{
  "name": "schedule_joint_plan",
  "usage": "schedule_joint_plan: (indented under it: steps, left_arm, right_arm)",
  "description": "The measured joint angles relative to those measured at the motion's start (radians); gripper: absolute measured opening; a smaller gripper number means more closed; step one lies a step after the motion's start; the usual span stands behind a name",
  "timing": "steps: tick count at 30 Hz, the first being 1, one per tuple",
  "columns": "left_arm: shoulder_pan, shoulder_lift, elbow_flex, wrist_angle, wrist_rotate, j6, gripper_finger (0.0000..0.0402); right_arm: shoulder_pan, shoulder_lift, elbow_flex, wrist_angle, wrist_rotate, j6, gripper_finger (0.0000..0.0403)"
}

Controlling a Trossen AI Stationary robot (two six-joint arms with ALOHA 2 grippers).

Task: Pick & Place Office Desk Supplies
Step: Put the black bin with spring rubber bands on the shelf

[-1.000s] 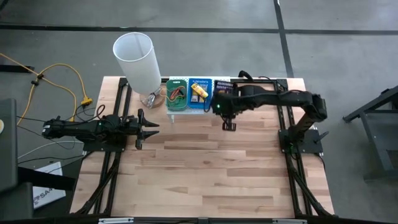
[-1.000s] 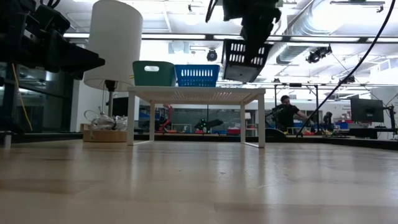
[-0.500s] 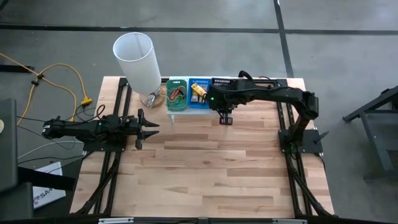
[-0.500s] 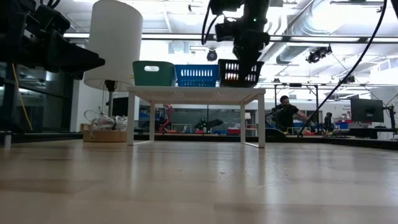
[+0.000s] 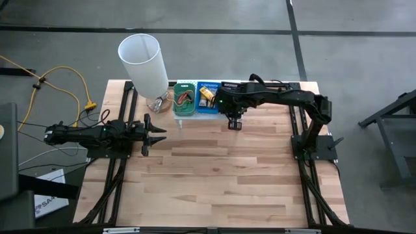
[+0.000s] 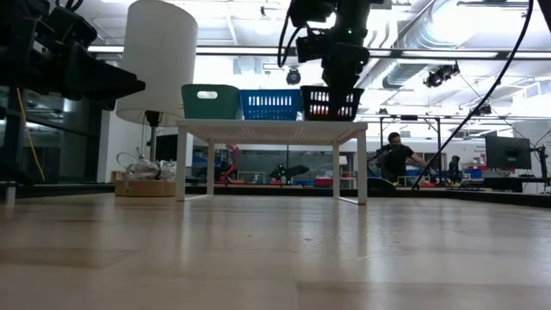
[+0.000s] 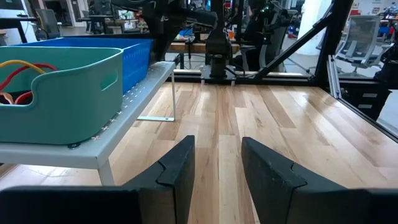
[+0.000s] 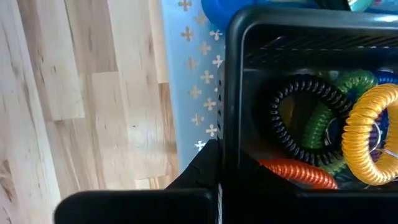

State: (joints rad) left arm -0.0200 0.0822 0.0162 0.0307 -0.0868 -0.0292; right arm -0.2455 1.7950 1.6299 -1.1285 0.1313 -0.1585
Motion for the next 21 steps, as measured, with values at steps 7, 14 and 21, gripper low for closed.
schedule_joint_plan:
  steps: [7,14,21]
  left_arm:
    - [0.000,0.000,0.000,0.000,0.000,0.000,0.0126]
    - [0.000,0.000,0.000,0.000,0.000,0.000,0.0126]
    - [0.000,0.000,0.000,0.000,0.000,0.000,0.0126]
  right_arm:
    - [0.000,0.000,0.000,-0.023,0.001,-0.033,0.0003]
    - [0.000,0.000,0.000,-0.026,0.015,-0.042,0.0003]
    - [-0.004,0.000,0.000,-0.019,0.015,-0.048,0.0016]
